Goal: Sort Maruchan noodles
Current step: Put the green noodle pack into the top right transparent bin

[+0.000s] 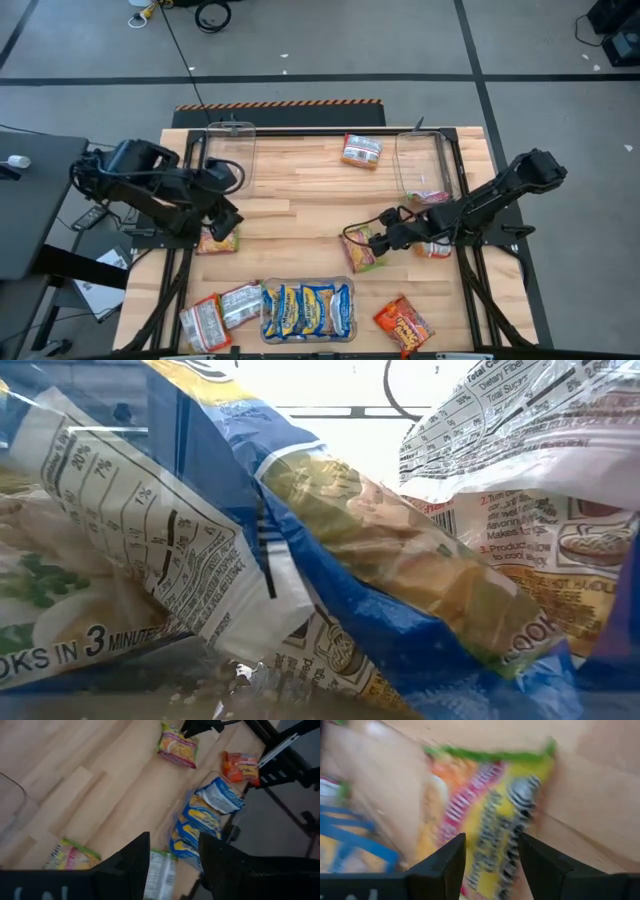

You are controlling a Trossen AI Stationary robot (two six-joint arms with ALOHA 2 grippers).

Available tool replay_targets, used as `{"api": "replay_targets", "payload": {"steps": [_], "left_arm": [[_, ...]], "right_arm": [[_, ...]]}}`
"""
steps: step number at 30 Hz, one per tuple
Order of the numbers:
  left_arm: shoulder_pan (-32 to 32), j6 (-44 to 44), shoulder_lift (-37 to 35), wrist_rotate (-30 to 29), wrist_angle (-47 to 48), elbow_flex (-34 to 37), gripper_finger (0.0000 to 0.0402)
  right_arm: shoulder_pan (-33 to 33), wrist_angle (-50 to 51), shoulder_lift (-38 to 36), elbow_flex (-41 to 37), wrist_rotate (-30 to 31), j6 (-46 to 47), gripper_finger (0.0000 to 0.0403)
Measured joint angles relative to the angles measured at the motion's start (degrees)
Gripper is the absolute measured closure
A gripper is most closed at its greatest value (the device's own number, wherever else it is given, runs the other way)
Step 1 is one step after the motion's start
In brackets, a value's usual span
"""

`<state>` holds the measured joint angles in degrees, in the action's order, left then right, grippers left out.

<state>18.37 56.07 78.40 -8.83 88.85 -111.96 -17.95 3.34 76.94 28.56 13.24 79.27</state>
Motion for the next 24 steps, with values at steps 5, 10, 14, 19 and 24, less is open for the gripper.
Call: {"api": "replay_targets", "payload": {"steps": [5, 10, 14, 19, 24], "left_arm": [[1.8, 0.3, -0.5, 0.5, 0.3, 0.0, 0.023], [3.6, 0.1, -0.8, -4.3, 1.1, 0.0, 0.023], [4.6, -1.6, -0.8, -9.0, 1.1, 0.0, 0.023], [4.8, -4.9, -1.0, -11.1, 1.1, 0.0, 0.023], [5.6, -7.7, -4.6, -18.3, 0.9, 0.0, 0.023]], "right_arm": [[-3.3, 6.6, -0.3, 0.0, 0.7, 6.0, 0.0209], [-4.6, -1.0, 1.4, -0.1, 1.6, 6.0, 0.02], [-4.2, -6.7, 5.2, -0.1, 1.8, 5.7, 0.0204], [-3.6, -13.4, 10.1, 0.2, 3.2, 8.0, 0.0217], [-3.6, -16.7, 11.2, 0.2, 5.4, 7.7, 0.0248]]}}
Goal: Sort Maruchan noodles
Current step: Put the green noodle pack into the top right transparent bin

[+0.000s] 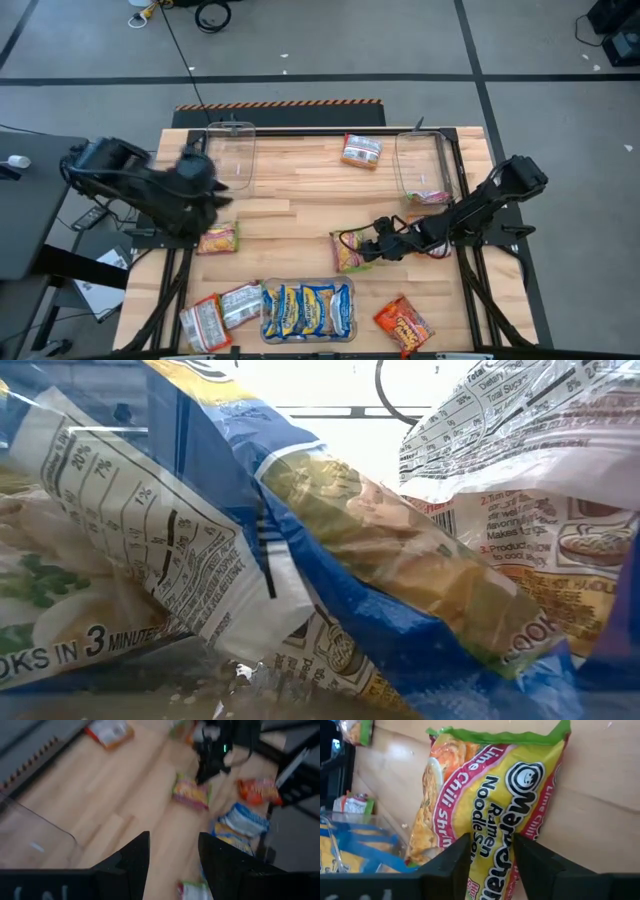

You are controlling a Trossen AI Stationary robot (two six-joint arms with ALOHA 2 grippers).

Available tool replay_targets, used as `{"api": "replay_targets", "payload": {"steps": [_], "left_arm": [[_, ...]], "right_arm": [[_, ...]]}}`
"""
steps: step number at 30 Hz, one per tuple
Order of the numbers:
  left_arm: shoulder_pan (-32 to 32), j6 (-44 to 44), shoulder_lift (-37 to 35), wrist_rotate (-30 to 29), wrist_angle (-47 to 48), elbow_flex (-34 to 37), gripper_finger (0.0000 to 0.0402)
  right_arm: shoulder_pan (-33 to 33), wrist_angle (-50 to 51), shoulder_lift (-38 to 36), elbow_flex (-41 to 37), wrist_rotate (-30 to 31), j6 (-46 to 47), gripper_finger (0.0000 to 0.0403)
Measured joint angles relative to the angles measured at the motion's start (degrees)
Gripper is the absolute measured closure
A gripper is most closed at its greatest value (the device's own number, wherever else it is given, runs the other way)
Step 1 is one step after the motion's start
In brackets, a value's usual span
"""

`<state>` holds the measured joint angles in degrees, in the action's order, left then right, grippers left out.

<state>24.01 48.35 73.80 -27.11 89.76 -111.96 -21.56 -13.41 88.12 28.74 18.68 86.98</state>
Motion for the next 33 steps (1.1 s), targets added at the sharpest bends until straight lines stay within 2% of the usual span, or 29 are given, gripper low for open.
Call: {"api": "replay_targets", "payload": {"steps": [3, 8, 11, 15, 20, 23, 25, 28, 33], "left_arm": [[0.0, -0.2, -3.7, -3.5, 0.0, 0.0, 0.023], [0.0, 0.2, -8.6, -10.4, 0.1, 0.0, 0.023], [0.0, -1.7, -9.9, -12.6, 0.1, -0.1, 0.023], [0.0, -4.5, -10.1, -15.6, 0.1, -0.1, 0.023], [0.0, -7.1, -8.9, -15.9, 0.1, -0.1, 0.023], [0.0, -7.1, -8.1, -16.5, 0.1, 0.0, 0.023], [0.0, -7.2, -7.6, -16.8, 0.1, 0.0, 0.023], [0.0, -7.2, -7.0, -16.8, 0.1, 0.0, 0.023], [0.0, -6.0, -6.5, -20.2, 0.1, 0.0, 0.023]], "right_arm": [[0.5, 0.2, -0.9, 0.1, 0.2, 0.0, 0.0268], [1.6, 2.3, -5.6, 0.2, -7.9, 1.9, 0.0268], [1.1, 6.3, -7.4, 0.1, -8.3, 3.3, 0.025], [0.7, 9.7, -7.9, 0.1, -8.2, 4.4, 0.0206], [1.7, 6.2, -4.8, 0.1, -8.0, 2.6, 0.015], [3.1, 2.1, -1.2, 0.1, -7.7, 0.2, 0.0141], [3.7, -0.1, 1.0, 0.1, -7.8, -0.9, 0.0149], [4.1, -2.9, 3.0, 0.2, -7.7, -3.8, 0.018], [4.6, -3.6, 3.0, 0.2, -7.6, -13.7, 0.0268]]}}
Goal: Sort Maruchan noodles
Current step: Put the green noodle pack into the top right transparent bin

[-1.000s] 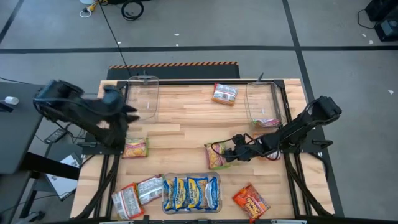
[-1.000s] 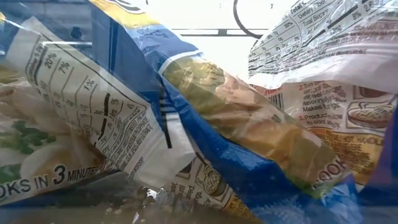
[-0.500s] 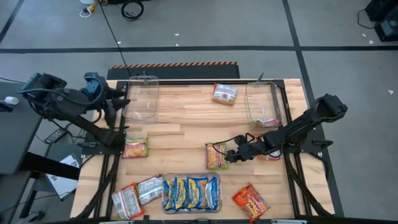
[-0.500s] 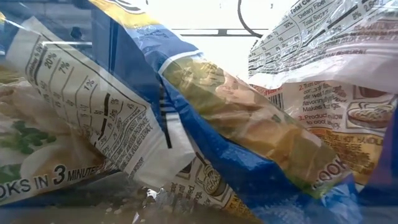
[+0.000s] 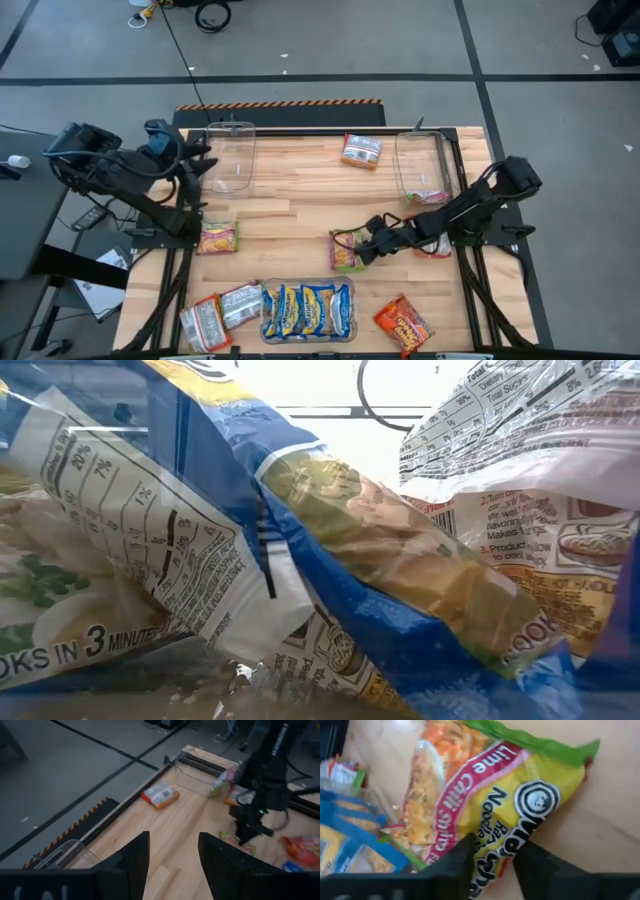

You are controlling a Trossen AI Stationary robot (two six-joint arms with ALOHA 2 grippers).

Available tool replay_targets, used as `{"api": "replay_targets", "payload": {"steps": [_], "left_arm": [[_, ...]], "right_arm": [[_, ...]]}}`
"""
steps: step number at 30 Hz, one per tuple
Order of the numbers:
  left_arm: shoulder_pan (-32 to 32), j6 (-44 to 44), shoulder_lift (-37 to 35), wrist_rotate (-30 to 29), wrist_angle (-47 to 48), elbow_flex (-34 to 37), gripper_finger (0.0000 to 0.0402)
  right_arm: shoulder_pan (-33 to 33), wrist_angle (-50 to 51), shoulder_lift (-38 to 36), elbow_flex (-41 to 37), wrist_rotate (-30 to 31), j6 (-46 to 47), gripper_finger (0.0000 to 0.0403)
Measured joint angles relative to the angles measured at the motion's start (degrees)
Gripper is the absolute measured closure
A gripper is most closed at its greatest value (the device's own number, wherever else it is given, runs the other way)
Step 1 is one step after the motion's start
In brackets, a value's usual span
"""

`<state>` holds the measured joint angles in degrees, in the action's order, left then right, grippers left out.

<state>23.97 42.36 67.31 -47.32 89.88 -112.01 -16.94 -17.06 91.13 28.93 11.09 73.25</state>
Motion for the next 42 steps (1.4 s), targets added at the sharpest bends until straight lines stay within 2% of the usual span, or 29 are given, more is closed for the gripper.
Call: {"api": "replay_targets", "payload": {"steps": [5, 6, 8, 12, 15, 18, 21, 23, 29, 35, 38, 42], "left_arm": [[0.0, 1.3, 0.9, -0.7, 0.0, 0.0, 0.023], [0.0, 1.9, 1.1, -0.7, 0.0, 0.0, 0.023], [0.0, 2.3, 1.4, -0.7, 0.0, 0.0, 0.023], [0.0, 3.5, 2.3, -1.7, 0.1, 0.0, 0.023], [0.0, 3.2, 3.1, -2.8, 0.1, 0.0, 0.023], [0.0, 1.6, 3.9, -2.9, 0.1, 0.0, 0.023], [0.0, -0.8, 4.1, -3.0, 0.1, 0.0, 0.023], [0.0, -1.8, 4.4, -3.2, 0.1, 0.0, 0.023], [0.0, -4.1, 4.4, -3.7, 0.1, 0.0, 0.023], [0.0, -6.5, 4.4, -5.2, 0.1, 0.0, 0.023], [-0.2, -6.8, 4.4, -5.4, 0.1, 0.0, 0.023], [-0.2, -4.7, 4.4, -1.3, 0.1, 0.0, 0.023]], "right_arm": [[1.7, 1.8, -4.9, -0.1, -1.9, -8.8, 0.0377], [2.3, 2.5, -6.6, 0.0, -2.1, -11.0, 0.0387], [3.6, 8.7, -10.3, 2.2, -1.8, -15.6, 0.0386], [7.6, 33.6, -16.5, 13.3, 1.7, -31.5, 0.0383], [11.6, 52.3, -18.6, 24.6, 7.1, -45.3, 0.0393], [15.4, 68.1, -18.9, 35.4, 15.3, -58.3, 0.0394], [19.3, 79.3, -18.6, 42.7, 26.0, -69.8, 0.0386], [22.1, 84.2, -18.9, 44.7, 30.4, -75.6, 0.0383], [30.4, 93.9, -22.2, 40.4, 31.8, -82.8, 0.0391], [33.9, 88.2, -26.4, 29.0, 31.1, -92.6, 0.0391], [34.6, 86.5, -26.8, 23.2, 28.1, -96.7, 0.039], [35.9, 84.7, -26.5, 16.9, 24.6, -97.3, 0.0383]]}}
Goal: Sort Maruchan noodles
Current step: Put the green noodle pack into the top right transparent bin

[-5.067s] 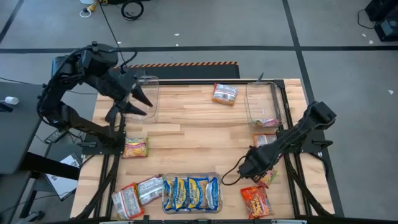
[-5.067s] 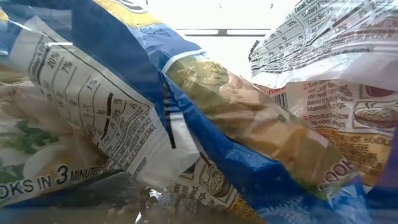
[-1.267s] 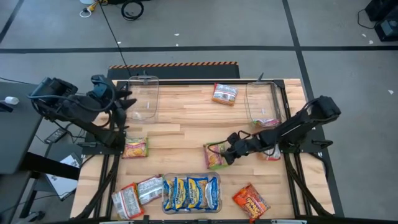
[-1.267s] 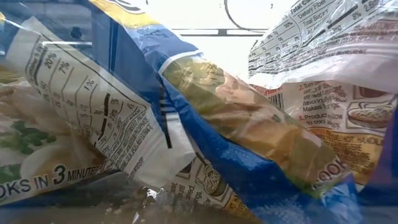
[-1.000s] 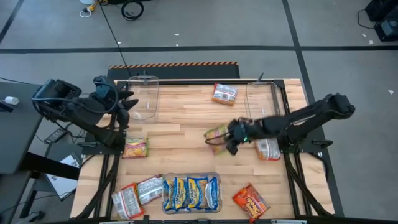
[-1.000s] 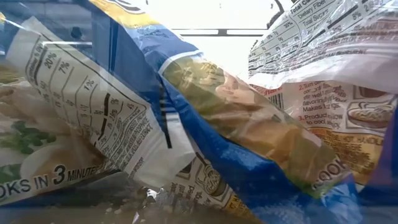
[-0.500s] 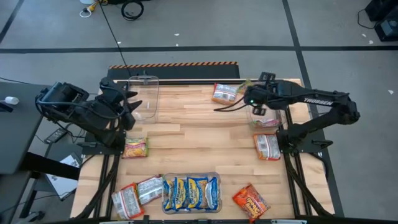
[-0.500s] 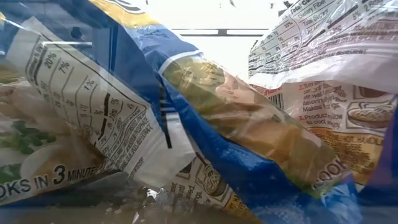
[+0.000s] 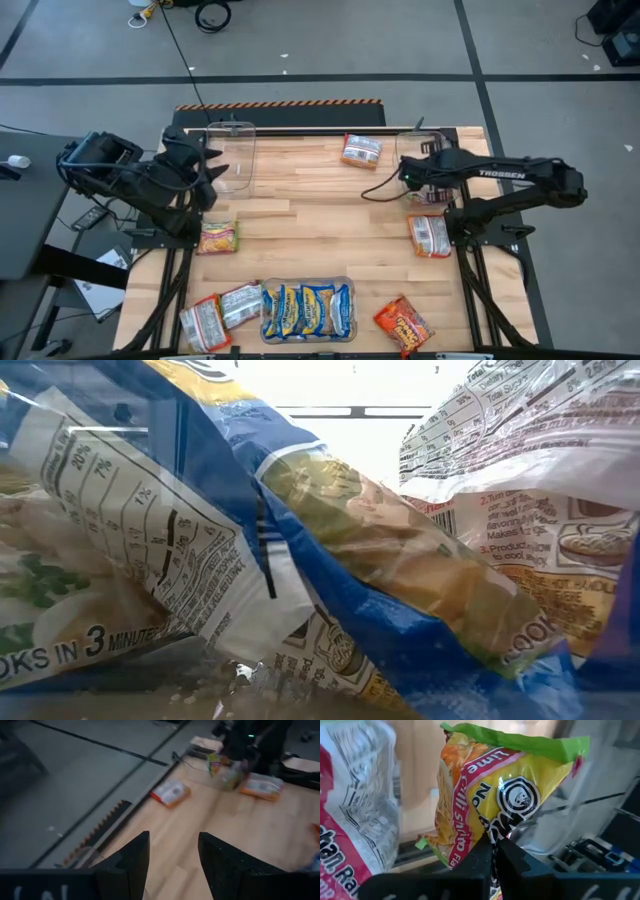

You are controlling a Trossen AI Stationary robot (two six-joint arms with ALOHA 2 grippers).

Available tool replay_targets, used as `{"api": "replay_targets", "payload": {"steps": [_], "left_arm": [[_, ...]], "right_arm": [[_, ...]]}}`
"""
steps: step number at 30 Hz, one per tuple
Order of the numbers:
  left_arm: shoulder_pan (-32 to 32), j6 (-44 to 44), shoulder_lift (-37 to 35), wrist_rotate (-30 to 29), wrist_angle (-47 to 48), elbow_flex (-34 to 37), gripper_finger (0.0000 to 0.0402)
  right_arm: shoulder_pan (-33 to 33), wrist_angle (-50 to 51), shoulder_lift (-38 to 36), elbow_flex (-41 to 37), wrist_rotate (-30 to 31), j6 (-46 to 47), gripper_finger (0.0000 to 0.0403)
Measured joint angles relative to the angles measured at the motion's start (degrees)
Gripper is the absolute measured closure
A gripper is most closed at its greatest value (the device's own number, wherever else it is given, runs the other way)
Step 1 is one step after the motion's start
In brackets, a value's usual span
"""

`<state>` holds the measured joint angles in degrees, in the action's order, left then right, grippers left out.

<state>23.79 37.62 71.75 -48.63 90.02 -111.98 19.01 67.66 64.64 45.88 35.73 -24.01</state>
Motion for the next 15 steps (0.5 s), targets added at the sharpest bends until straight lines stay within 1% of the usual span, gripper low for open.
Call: {"api": "replay_targets", "payload": {"steps": [3, 6, 8, 12, 15], "left_arm": [[0.0, 0.9, 0.0, 2.6, 0.0, 0.0, 0.023], [0.0, 2.3, 0.0, 3.9, 0.0, 0.0, 0.023], [0.0, 3.1, 0.0, 4.5, 0.0, 0.0, 0.023], [0.0, 5.4, 0.0, 8.9, 0.0, 0.0, 0.023], [0.0, 5.7, 0.6, 10.1, 0.0, 0.0, 0.023]], "right_arm": [[0.9, -1.7, 0.0, -2.6, -1.3, 0.0, 0.037], [1.2, -1.6, 0.0, -3.1, -3.8, 0.0, 0.0354], [1.4, -0.9, -0.2, -2.6, -6.9, 0.0, 0.0343], [1.4, 1.4, -0.3, 0.1, -13.9, 0.6, 0.0323], [1.4, 3.1, -0.3, 1.8, -19.5, 1.0, 0.0318]]}}
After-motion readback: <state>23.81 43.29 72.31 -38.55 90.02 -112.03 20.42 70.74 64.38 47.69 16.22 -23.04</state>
